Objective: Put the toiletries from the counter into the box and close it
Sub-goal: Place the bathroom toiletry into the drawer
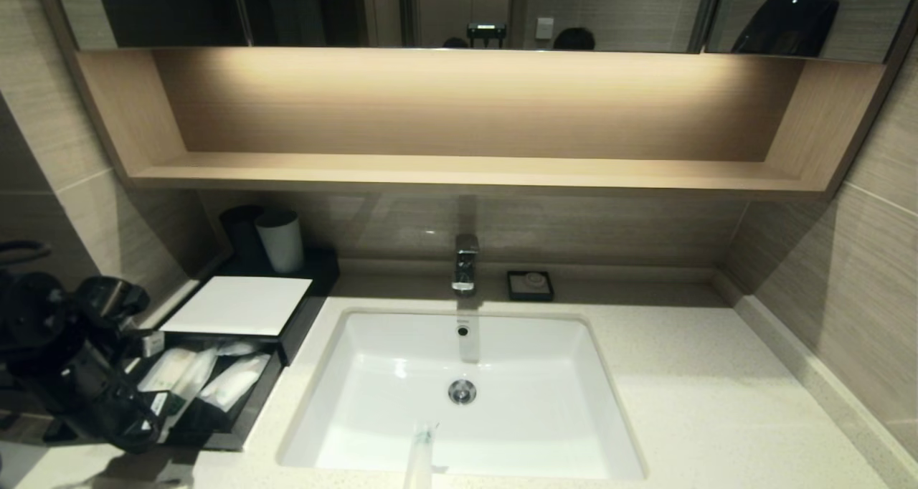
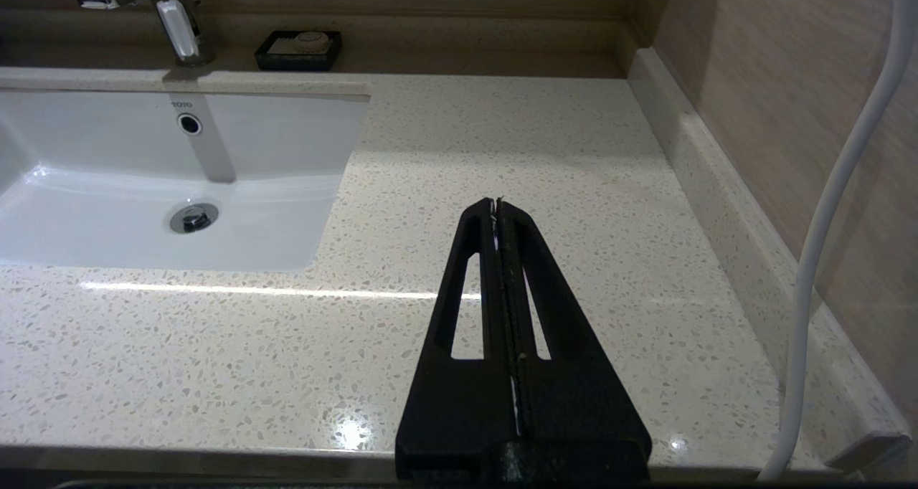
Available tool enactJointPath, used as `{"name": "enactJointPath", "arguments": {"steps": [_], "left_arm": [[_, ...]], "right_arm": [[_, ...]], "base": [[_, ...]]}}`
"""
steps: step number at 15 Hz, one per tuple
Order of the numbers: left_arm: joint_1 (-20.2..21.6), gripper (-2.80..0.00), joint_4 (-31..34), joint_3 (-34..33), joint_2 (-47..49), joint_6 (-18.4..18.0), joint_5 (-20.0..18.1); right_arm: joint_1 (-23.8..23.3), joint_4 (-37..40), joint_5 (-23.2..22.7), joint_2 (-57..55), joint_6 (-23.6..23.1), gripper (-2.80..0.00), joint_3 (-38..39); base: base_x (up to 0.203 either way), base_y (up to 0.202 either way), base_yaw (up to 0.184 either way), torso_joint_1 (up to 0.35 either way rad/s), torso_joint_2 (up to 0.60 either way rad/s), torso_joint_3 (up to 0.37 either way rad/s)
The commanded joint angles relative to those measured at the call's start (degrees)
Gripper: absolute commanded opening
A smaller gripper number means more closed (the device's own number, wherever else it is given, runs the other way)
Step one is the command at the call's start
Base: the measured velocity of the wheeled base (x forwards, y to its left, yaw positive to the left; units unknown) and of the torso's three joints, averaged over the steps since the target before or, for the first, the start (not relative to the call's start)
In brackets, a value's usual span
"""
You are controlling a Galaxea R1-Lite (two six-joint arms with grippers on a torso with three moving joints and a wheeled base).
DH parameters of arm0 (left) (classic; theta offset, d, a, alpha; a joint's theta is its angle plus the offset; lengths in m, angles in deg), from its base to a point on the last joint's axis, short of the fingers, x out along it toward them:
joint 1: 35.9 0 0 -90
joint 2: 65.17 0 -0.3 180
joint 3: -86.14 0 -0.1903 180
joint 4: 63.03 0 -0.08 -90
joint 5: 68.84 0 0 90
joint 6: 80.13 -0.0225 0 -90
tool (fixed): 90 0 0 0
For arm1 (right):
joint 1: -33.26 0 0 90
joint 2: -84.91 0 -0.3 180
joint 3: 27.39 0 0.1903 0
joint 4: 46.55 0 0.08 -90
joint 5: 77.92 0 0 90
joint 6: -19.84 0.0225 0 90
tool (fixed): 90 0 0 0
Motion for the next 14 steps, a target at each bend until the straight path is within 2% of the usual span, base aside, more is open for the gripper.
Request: {"name": "enactJointPath", "arguments": {"steps": [1,8,14], "left_arm": [[0.02,-2.8,-0.07,1.02,0.69,0.26,0.03],[-0.15,-2.8,-0.07,3.65,1.56,2.28,0.03],[-0.52,-2.8,-0.16,4.44,2.89,2.29,-0.06]], "right_arm": [[0.0,0.0,0.04,0.0,-0.02,-2.8,0.01],[0.0,0.0,0.04,0.02,-0.02,-2.8,0.01],[0.0,0.0,-0.01,0.0,-0.02,-2.8,0.01]], "base": [[0.0,0.0,0.0,0.0,0.0,0.0],[0.0,0.0,0.0,0.0,0.0,0.0],[0.0,0.0,0.0,0.0,0.0,0.0]]}}
